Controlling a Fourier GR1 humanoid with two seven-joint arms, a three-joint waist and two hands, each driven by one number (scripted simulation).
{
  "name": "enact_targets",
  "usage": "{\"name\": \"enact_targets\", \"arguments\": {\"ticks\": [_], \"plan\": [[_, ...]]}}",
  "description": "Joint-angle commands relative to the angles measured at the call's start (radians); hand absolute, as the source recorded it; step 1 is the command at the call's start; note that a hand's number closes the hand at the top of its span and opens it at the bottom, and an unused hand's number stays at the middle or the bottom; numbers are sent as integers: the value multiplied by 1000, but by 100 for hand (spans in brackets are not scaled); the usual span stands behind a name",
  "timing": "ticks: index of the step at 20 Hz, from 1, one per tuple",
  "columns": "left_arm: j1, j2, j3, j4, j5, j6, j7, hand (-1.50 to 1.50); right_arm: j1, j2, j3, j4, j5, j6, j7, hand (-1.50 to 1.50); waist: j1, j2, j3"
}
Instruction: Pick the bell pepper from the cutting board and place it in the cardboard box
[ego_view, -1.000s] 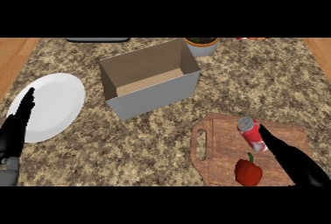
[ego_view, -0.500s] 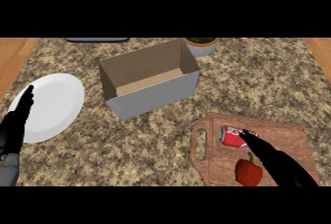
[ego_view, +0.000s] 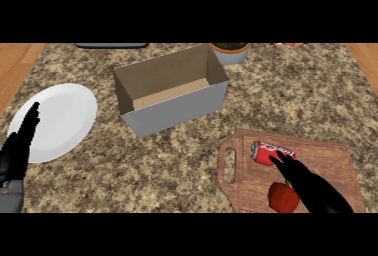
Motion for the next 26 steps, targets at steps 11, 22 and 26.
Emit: {"name": "enact_targets", "arguments": {"ticks": [11,22,26], "plan": [[13,-15,29,-48,-36,-30,21,0,-94,100,19,267,303,-295,-121,150,1,3,3],[-53,-34,22,-23,-55,-34,84,0,-87,310,97,134,593,-430,282,150,-6,3,3],[-39,-55,30,3,-59,-15,32,0,-106,301,132,-43,714,-326,420,150,-11,2,2]]}}
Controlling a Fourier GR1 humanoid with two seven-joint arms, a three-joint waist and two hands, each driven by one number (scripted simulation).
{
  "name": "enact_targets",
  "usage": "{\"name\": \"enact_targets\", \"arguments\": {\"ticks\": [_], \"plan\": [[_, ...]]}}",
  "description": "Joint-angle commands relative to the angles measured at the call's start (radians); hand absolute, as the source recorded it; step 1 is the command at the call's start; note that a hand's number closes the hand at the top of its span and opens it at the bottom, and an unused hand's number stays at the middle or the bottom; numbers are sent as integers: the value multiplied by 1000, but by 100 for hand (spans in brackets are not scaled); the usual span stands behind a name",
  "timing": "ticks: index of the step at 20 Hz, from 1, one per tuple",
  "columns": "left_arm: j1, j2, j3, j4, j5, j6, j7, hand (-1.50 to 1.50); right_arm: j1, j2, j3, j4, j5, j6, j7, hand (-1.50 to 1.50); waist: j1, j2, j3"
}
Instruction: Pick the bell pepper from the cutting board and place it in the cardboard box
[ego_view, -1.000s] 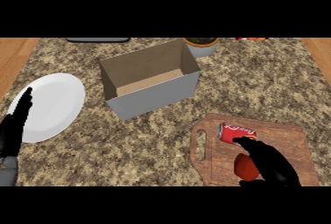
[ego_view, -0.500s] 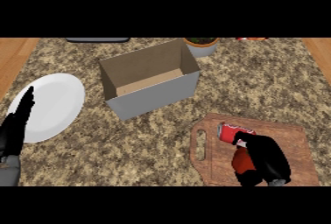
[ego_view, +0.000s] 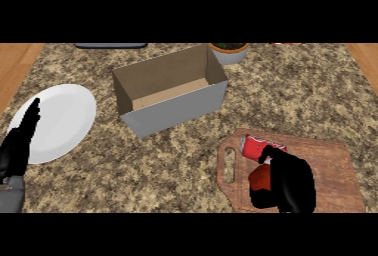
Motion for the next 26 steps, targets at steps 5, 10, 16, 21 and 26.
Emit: {"name": "enact_targets", "arguments": {"ticks": [5,10,16,21,26], "plan": [[-31,-6,7,40,-12,5,-8,0,-110,-1,67,-247,186,36,81,150,-3,0,0],[-2,-28,-12,-28,-18,-1,33,0,-280,69,116,-256,223,139,75,150,10,1,1],[-14,-18,1,-6,-34,-3,2,0,-495,138,75,-73,48,80,135,150,15,4,1],[-29,-28,-6,-8,-28,-15,6,0,-751,139,-66,135,-130,-36,159,150,29,8,1],[-15,-40,-8,-5,-30,-15,-16,0,-945,140,-109,362,-244,-176,212,150,39,8,1]]}}
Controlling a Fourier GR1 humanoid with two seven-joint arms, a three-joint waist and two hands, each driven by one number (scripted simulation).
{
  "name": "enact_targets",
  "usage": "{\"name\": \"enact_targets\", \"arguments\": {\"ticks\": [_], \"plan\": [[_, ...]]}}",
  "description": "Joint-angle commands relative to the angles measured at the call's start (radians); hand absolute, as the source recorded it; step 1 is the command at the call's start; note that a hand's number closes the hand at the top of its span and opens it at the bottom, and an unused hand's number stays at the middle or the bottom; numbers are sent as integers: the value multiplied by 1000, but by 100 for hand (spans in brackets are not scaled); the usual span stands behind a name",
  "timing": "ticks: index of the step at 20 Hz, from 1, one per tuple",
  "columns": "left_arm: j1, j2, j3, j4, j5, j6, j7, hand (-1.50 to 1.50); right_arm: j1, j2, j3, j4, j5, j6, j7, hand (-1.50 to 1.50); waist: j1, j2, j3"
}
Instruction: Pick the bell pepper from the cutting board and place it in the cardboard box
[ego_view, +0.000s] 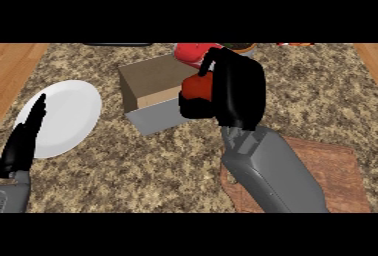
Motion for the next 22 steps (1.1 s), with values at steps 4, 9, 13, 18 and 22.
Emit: {"name": "enact_targets", "arguments": {"ticks": [4,9,13,18,22], "plan": [[-3,19,20,38,6,-23,-37,0,-278,3,-77,352,-207,-175,22,150,11,3,0],[4,-6,-6,-14,-4,-21,-11,0,-387,3,-85,650,-307,-330,-86,150,27,6,0],[-36,25,16,29,3,-39,-21,0,-475,3,-165,865,-334,-400,-190,150,43,16,-1],[-37,3,14,64,6,-33,-60,0,-515,3,-166,1059,-347,-496,-183,150,47,20,-1],[-48,-28,-29,-5,-20,-17,-4,0,-464,3,-220,1104,-501,-539,-245,-150,77,26,1]]}}
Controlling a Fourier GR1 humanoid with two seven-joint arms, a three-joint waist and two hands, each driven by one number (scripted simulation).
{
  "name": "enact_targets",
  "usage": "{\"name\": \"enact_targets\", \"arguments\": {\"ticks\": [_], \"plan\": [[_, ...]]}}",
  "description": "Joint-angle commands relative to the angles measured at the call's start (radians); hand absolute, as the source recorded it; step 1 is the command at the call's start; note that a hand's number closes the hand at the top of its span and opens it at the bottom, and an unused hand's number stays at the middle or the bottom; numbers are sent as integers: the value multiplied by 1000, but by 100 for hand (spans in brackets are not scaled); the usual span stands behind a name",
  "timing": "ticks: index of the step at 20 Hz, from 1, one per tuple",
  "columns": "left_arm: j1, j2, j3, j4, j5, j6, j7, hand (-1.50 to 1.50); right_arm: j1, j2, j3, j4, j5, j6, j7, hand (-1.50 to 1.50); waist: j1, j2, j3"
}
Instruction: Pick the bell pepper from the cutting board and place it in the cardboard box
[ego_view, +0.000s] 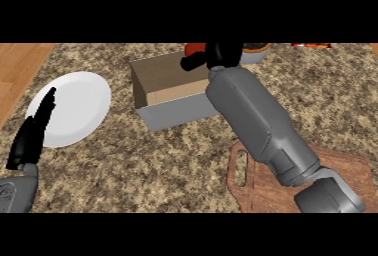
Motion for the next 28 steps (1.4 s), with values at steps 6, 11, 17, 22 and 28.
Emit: {"name": "enact_targets", "arguments": {"ticks": [6,11,17,22,28], "plan": [[-42,-19,-16,-4,-16,11,34,0,-30,0,-27,144,-168,-111,-177,-150,18,3,1],[-8,14,1,-13,8,-34,14,0,-33,0,-45,146,-188,-254,-294,-150,21,2,1],[-1,-3,13,7,-7,7,20,0,5,0,-119,68,-277,-393,-439,-150,-24,-7,2],[37,7,38,34,-16,25,-16,0,73,0,-181,-40,-364,-376,-556,-150,-68,-20,1],[56,6,37,-12,-25,21,25,0,263,-81,-160,-253,-364,-294,-530,-150,-99,-33,1]]}}
